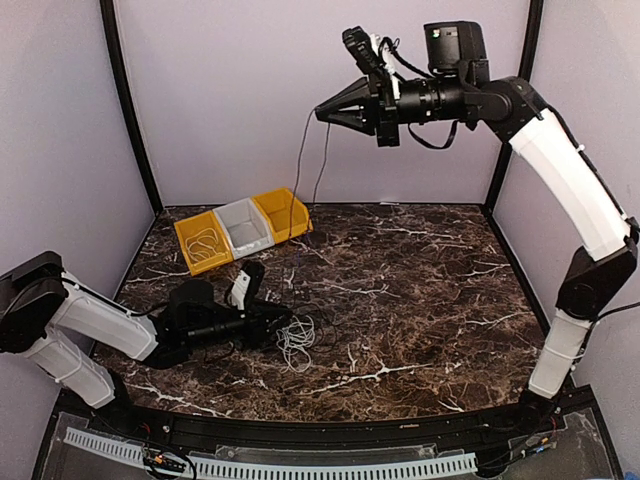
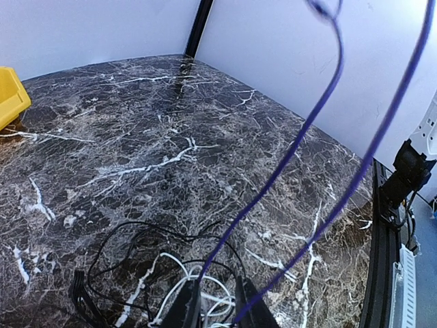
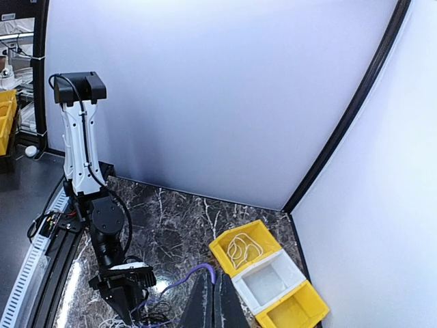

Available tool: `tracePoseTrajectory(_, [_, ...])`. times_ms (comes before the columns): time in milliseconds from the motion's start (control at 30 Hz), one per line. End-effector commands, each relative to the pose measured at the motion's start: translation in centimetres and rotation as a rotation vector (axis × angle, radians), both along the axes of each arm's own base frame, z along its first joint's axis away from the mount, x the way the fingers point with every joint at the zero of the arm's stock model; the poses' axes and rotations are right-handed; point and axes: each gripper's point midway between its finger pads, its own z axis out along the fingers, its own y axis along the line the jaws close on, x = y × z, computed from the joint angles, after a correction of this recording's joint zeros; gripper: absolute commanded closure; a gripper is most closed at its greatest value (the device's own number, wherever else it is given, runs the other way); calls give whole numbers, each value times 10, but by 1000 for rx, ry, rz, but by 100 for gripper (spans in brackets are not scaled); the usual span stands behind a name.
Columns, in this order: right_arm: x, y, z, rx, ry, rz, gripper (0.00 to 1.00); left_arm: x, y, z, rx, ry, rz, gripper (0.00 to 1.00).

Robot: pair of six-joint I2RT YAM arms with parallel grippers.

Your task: Untangle the cables

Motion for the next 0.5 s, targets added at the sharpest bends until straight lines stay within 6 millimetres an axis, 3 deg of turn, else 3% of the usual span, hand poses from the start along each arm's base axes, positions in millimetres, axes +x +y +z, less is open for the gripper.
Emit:
tracePoseTrajectory(0, [-10,-23,45,99,-40,8,100,-2,0,5,-31,-2,1,80])
tracePoseTrajectory(233, [-4,-52,84,178,-110,-55,100,1,-3,-16,22,41,6,80])
tracePoseTrajectory(400, [2,-85,114,238,-162,-112,100,0,-1,-49,86,108,14,83])
tracePoseTrajectory(467, [8,-93,115,238,-163,-137,100,-3,0,-57,92,132,12,83])
